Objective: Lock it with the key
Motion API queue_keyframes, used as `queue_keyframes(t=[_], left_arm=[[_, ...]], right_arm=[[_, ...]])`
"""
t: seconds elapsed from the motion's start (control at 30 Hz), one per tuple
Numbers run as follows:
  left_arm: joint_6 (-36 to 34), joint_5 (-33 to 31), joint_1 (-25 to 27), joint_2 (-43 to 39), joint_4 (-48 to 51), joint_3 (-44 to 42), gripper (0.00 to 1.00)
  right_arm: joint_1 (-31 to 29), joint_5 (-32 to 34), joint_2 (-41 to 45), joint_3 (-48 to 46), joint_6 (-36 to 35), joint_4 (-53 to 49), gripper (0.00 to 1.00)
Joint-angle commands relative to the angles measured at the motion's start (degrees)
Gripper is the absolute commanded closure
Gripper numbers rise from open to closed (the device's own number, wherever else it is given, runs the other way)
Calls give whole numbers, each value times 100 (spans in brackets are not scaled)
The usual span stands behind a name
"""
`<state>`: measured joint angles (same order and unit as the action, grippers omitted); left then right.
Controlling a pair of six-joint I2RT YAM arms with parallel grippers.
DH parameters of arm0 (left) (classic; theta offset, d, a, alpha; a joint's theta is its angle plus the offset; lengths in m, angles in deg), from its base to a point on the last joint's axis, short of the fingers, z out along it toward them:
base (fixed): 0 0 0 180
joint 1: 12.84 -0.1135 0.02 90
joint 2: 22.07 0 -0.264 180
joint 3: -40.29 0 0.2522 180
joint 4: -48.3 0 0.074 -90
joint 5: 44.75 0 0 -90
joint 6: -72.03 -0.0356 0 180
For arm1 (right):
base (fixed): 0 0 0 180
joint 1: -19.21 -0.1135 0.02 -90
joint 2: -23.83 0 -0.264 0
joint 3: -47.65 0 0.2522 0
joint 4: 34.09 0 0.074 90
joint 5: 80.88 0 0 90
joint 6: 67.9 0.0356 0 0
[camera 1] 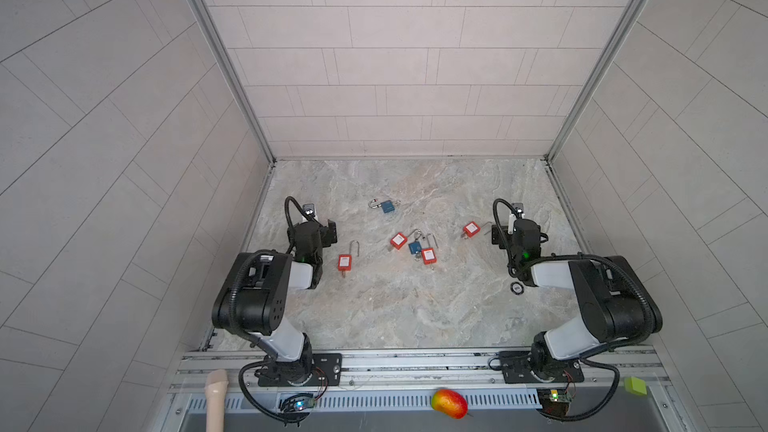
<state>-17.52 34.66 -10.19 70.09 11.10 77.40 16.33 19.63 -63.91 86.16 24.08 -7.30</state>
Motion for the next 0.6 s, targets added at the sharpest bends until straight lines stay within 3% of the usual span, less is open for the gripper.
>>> queue_keyframes(t=[0.0, 0.57], left_arm=[[9, 22, 11, -127, -137, -26, 0], [-7, 202, 4, -102, -105, 10, 0]], right_arm=[[-4, 11, 108, 7, 83, 81, 1], [-3, 6, 99, 21, 86, 67, 1]])
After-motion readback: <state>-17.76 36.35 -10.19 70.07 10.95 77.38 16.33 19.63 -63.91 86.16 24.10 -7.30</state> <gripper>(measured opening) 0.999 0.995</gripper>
